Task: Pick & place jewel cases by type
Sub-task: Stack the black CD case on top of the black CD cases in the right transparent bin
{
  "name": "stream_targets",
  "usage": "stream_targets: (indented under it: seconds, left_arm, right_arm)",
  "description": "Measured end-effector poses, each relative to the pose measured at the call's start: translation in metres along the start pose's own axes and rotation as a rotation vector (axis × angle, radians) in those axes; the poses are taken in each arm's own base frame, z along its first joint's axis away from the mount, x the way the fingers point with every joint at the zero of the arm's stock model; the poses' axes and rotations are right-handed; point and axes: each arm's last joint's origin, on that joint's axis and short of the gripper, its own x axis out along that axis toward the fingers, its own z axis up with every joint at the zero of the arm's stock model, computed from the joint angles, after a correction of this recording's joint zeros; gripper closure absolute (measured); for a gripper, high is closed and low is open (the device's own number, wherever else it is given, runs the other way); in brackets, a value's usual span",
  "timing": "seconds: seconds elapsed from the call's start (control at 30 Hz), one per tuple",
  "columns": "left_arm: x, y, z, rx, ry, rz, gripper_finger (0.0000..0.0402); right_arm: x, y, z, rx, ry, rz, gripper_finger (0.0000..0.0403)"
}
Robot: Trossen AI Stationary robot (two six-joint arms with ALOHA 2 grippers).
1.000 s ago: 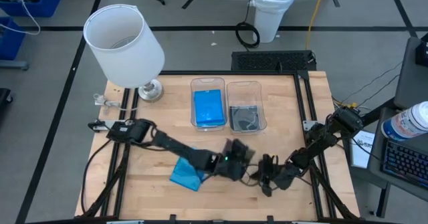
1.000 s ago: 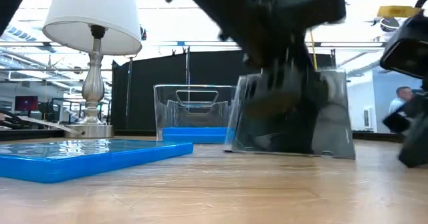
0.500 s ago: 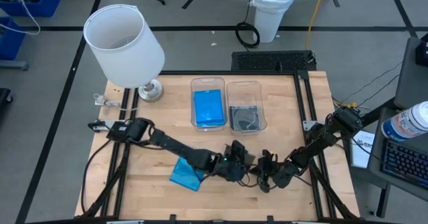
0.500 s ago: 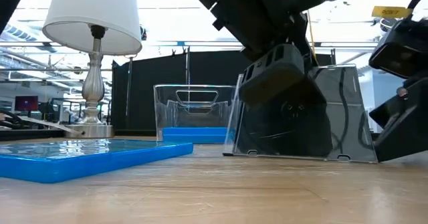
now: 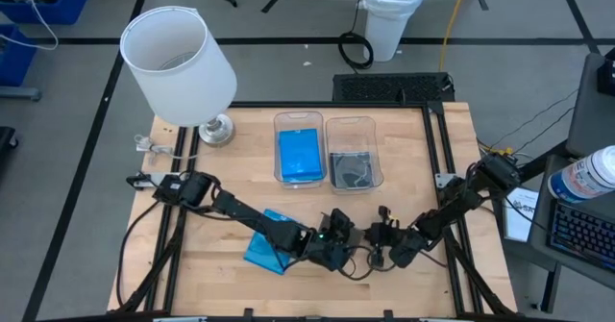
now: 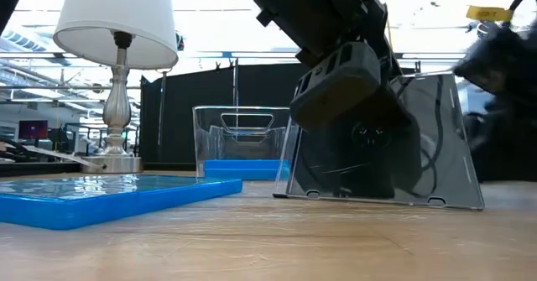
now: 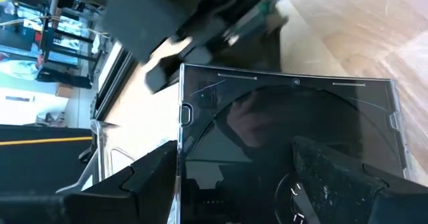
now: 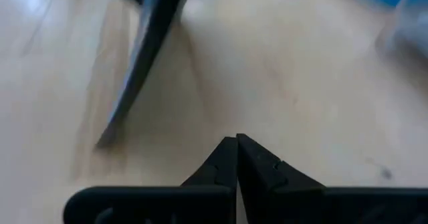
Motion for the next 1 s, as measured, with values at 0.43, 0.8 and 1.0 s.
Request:
stream_targets:
  seconds: [0.43,0.8,1.0]
  left_arm:
    - [-0.002,-0.001,0.001,-0.003,-0.007,0.001,0.0117]
    - [-0.011,-0.008,0.008,0.062,0.014,0.073,0.0117]
    - [-0.013,-0.01,0.011,0.057,0.012,0.106,0.0117]
  right_arm:
    - [0.007,0.006,0.025,-0.106,-0.127,0.166,0.0403]
    - [0.005,0.01,0.03,-0.163,-0.18,0.211,0.0403]
    - [0.002,0.015,0.033,-0.182,-0.205,0.229,0.0403]
